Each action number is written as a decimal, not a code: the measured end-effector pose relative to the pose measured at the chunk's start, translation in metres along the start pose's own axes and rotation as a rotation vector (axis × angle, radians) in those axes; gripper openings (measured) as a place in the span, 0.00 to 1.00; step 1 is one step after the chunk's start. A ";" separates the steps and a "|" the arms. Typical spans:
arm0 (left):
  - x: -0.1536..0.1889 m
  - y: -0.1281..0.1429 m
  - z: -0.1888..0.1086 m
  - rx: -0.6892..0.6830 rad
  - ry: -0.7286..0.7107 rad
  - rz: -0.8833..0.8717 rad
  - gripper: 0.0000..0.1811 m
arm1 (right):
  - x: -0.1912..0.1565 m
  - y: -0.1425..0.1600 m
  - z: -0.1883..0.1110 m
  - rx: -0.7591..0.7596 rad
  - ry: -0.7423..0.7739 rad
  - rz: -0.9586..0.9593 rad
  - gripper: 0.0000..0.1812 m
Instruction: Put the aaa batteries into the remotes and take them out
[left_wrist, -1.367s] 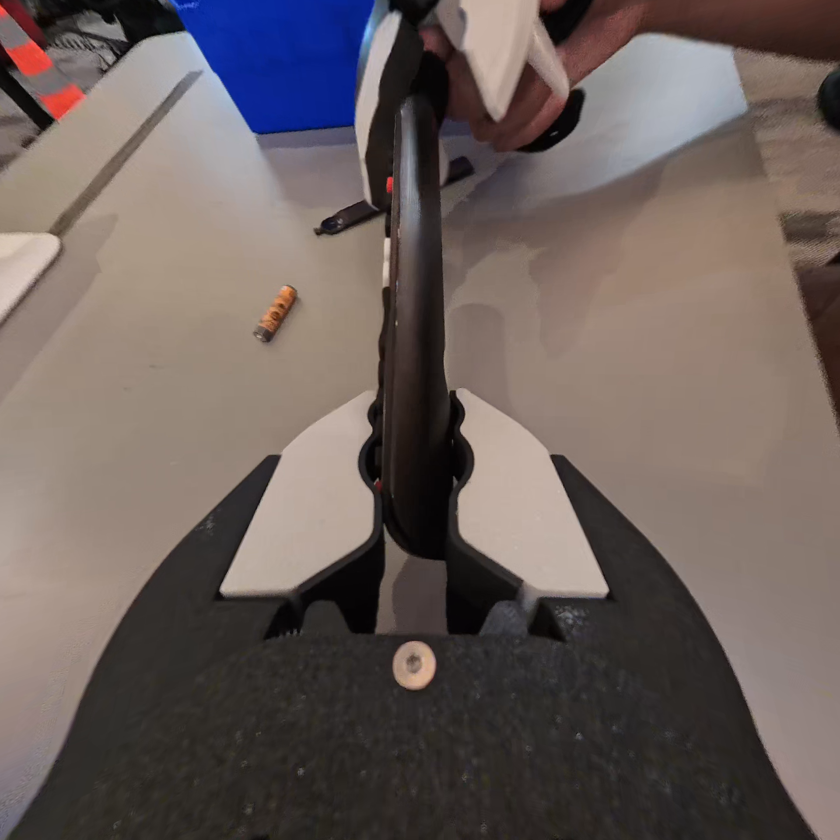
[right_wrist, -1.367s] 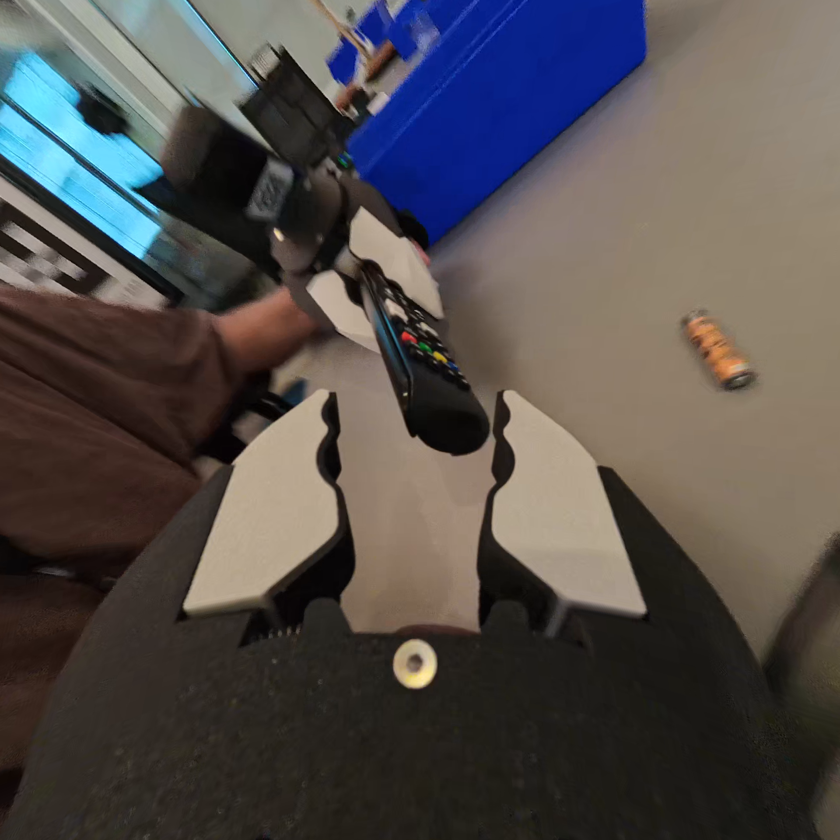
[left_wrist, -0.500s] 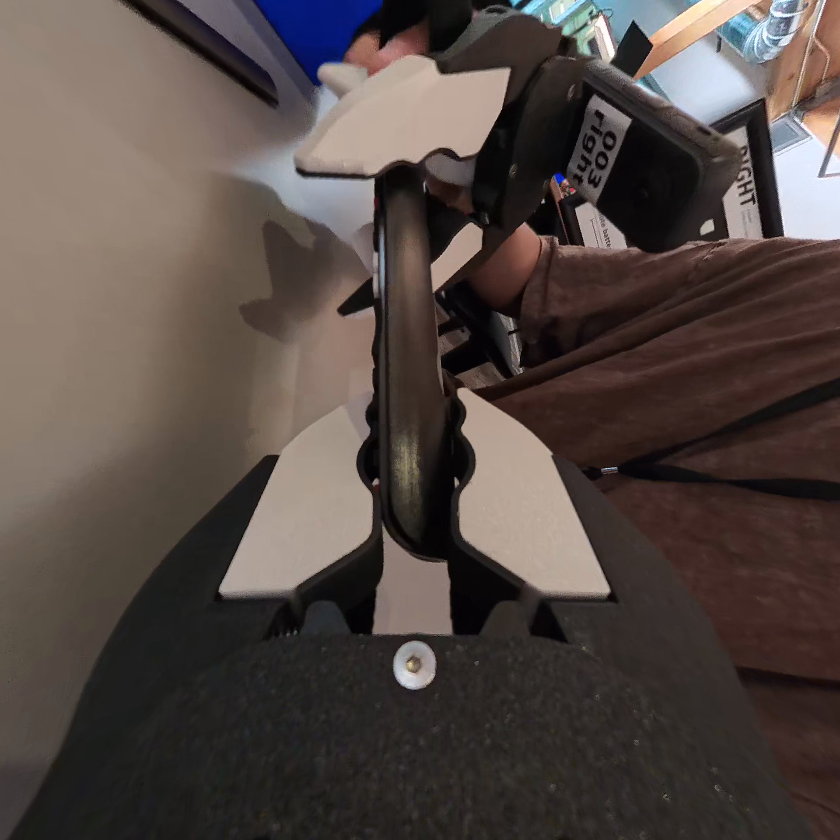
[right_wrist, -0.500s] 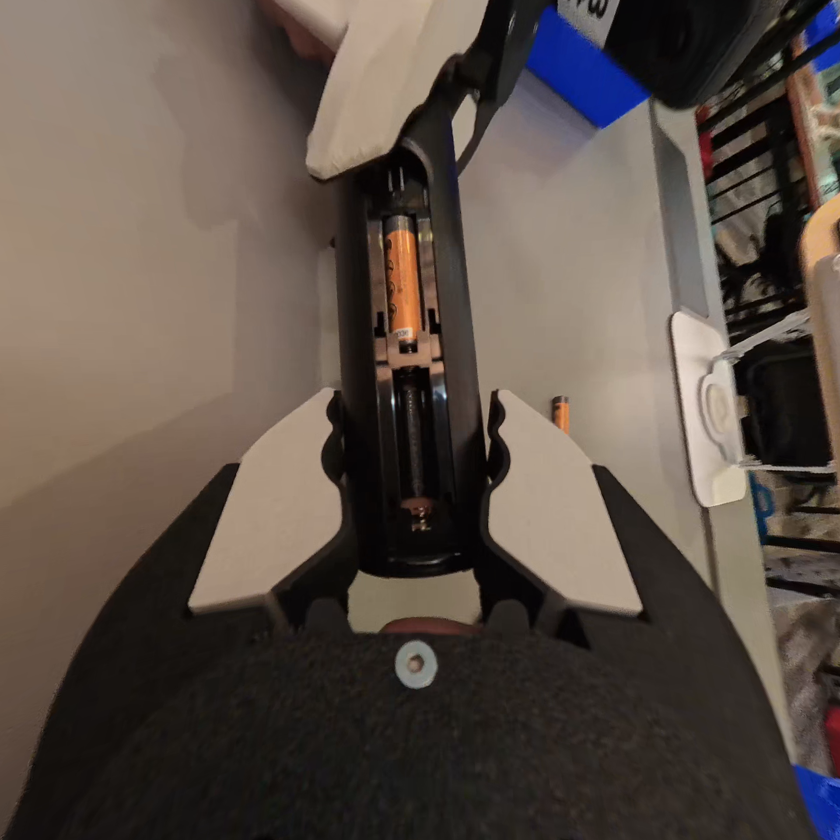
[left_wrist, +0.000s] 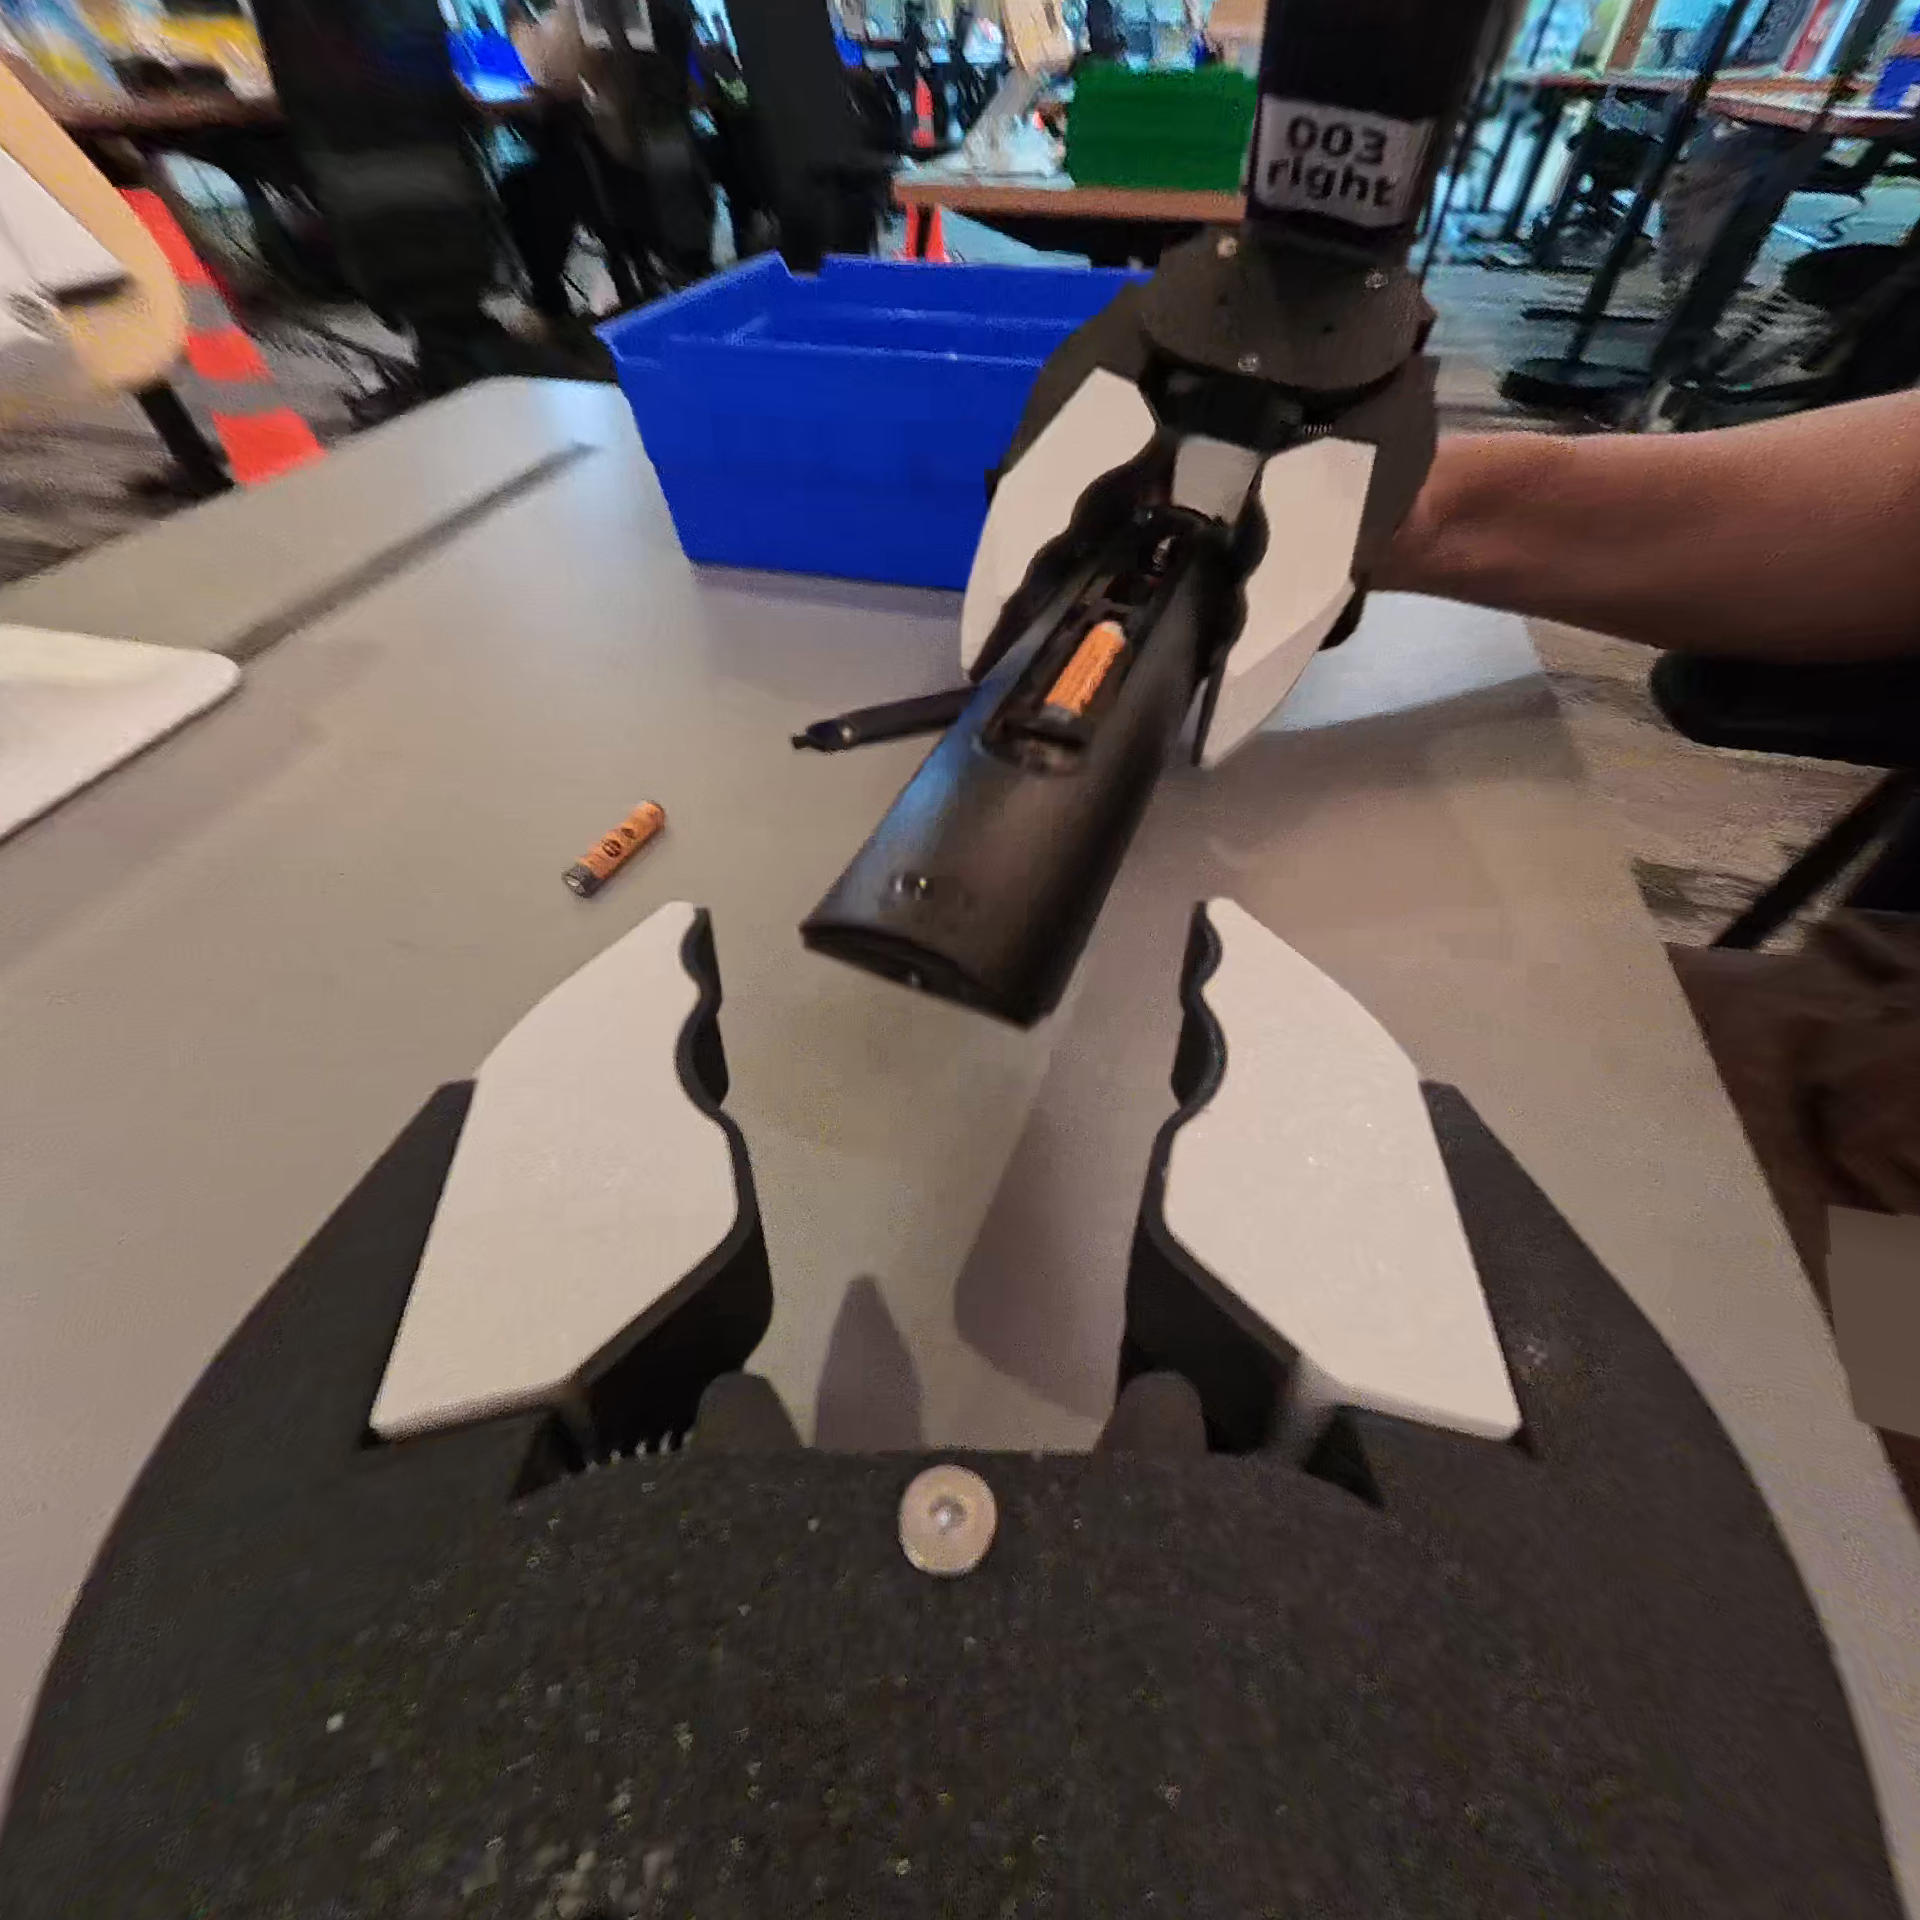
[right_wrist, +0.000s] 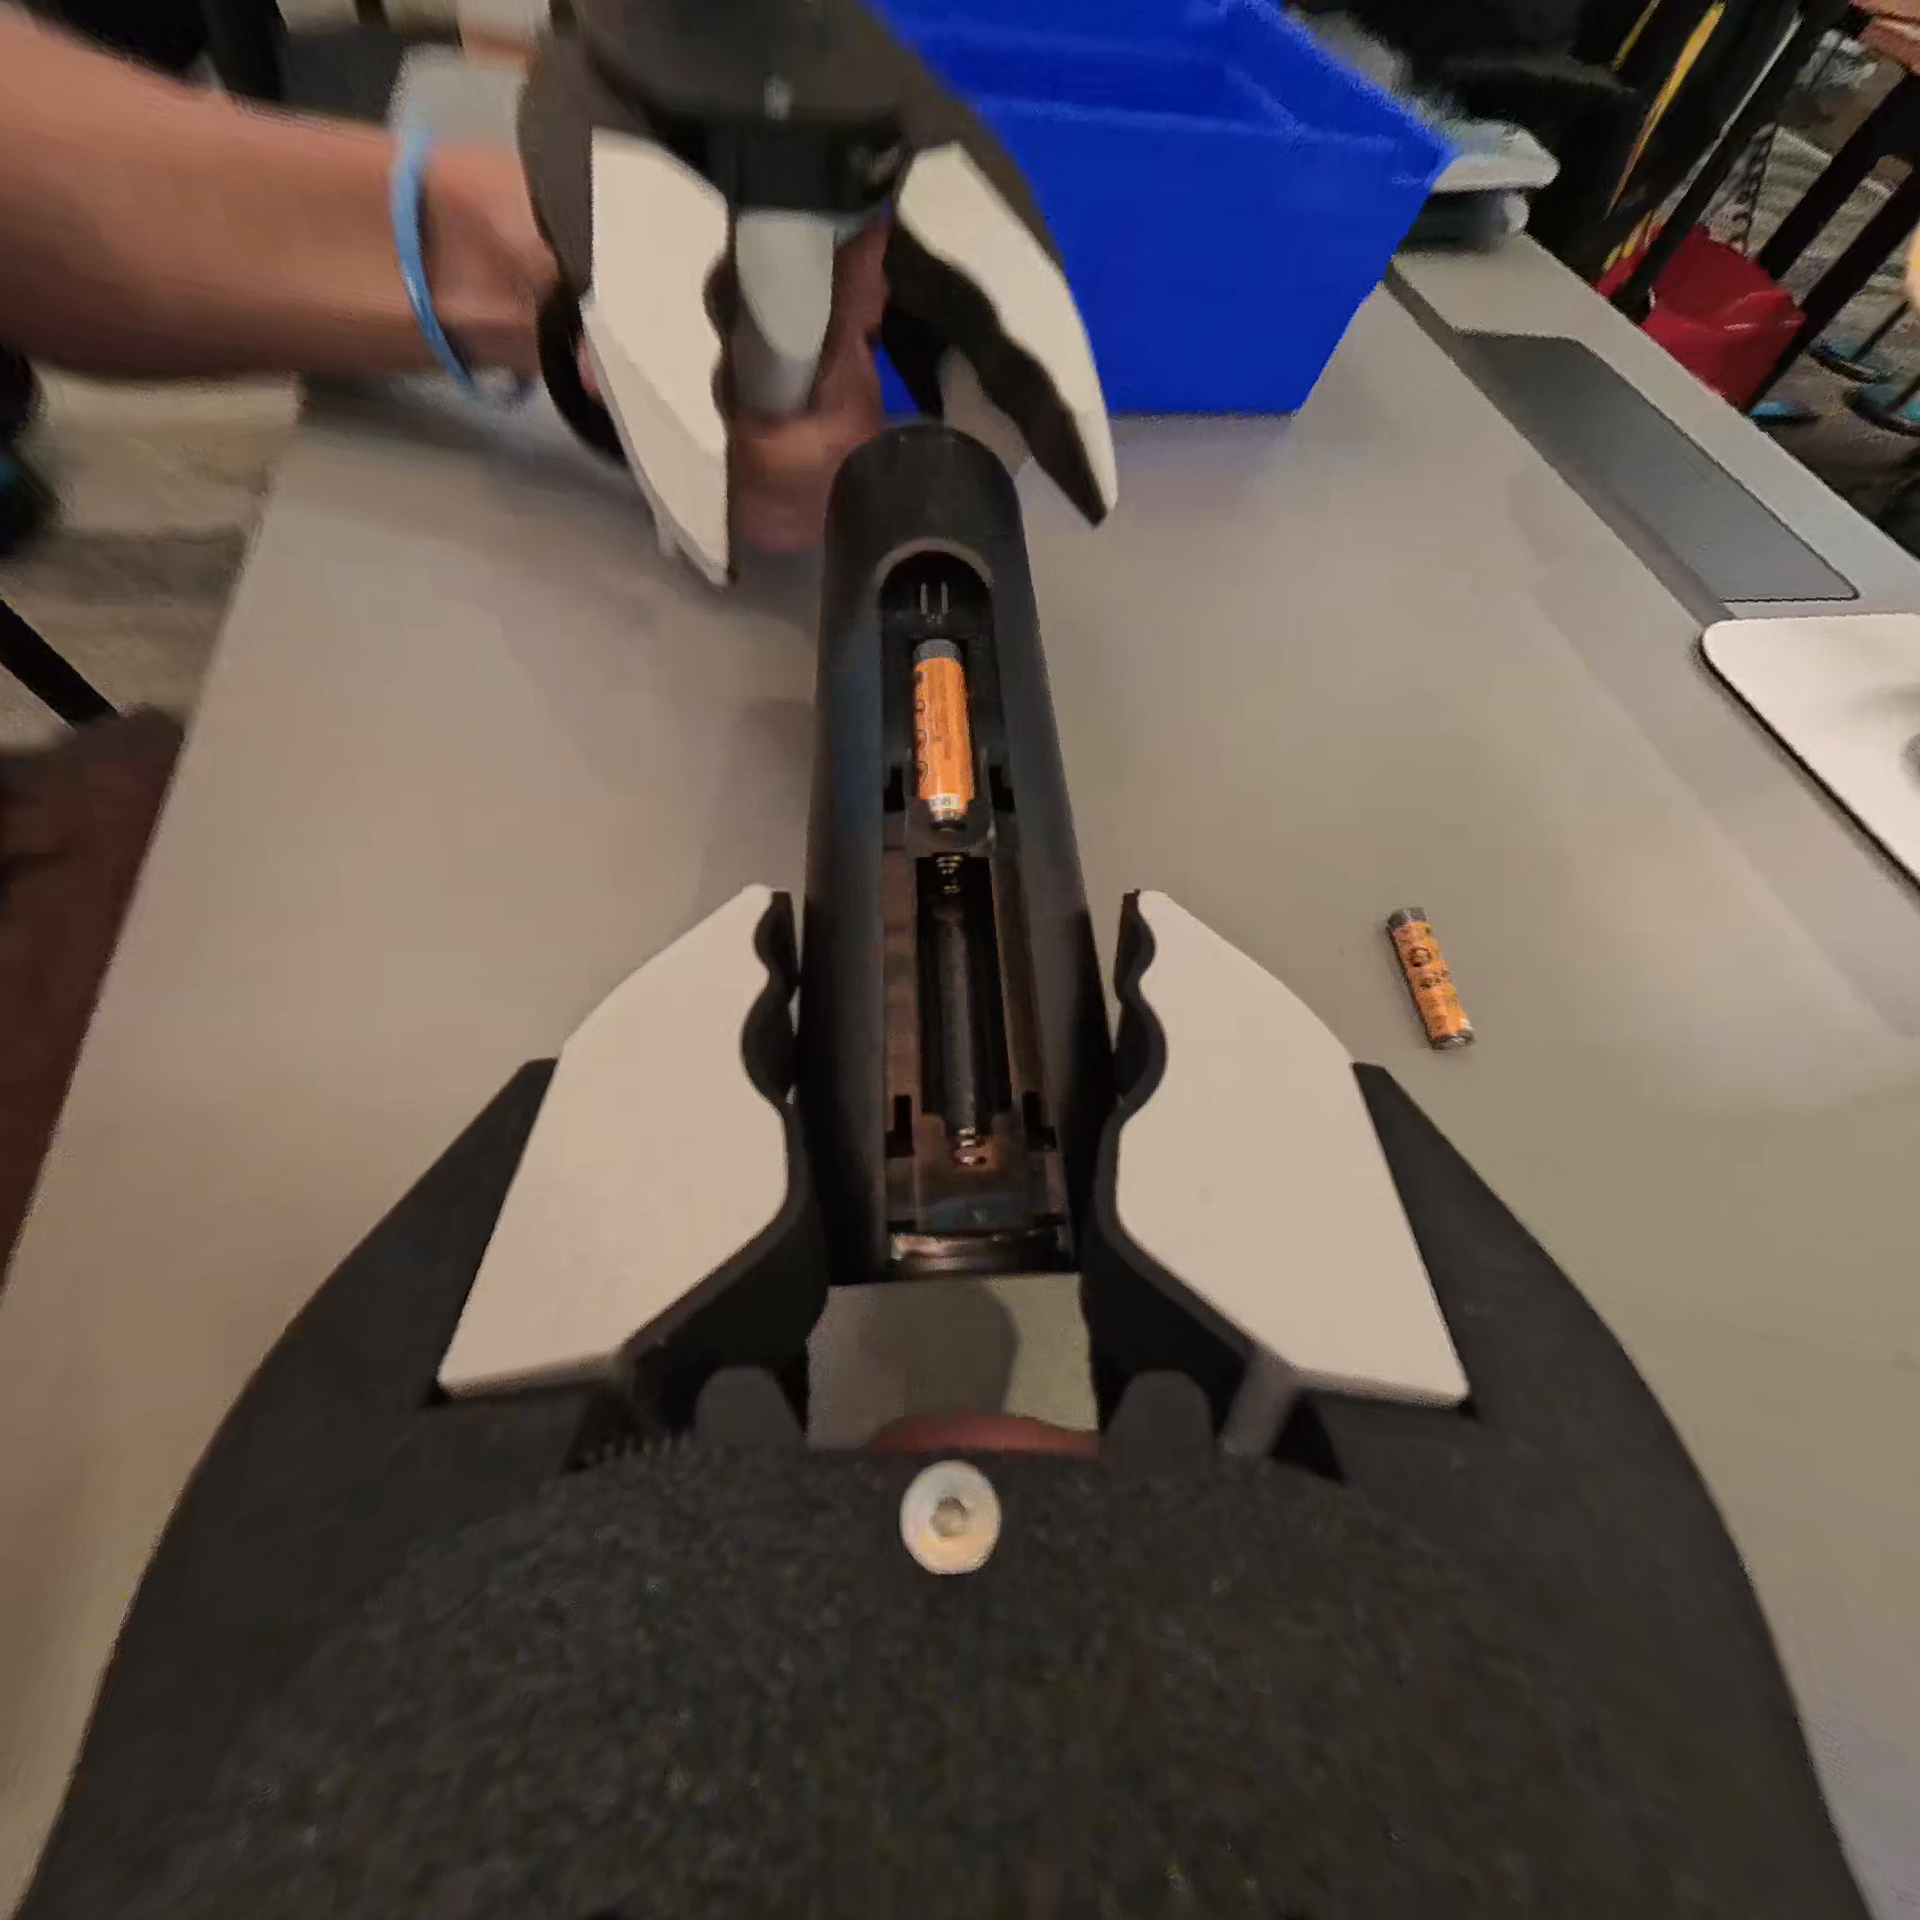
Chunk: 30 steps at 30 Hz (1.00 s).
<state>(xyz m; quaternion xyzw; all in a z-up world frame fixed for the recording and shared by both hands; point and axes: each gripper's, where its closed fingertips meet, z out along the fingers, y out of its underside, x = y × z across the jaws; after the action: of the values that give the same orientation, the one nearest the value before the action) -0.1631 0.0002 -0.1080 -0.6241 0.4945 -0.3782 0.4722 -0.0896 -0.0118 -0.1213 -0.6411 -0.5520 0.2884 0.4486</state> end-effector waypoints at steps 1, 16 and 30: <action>-0.002 0.000 0.000 0.015 -0.018 0.012 0.45 | 0.001 -0.003 -0.001 0.036 -0.011 0.043 0.33; 0.025 -0.036 0.020 0.183 0.212 -0.164 0.49 | -0.011 -0.042 0.016 0.300 -0.175 0.230 0.33; 0.013 0.013 -0.004 -0.403 0.121 0.147 0.47 | -0.010 -0.021 0.011 0.043 -0.123 0.073 0.32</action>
<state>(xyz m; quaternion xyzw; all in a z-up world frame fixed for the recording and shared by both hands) -0.1674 -0.0140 -0.1199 -0.6444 0.6316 -0.2731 0.3334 -0.1104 -0.0190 -0.1081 -0.6319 -0.5484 0.3555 0.4166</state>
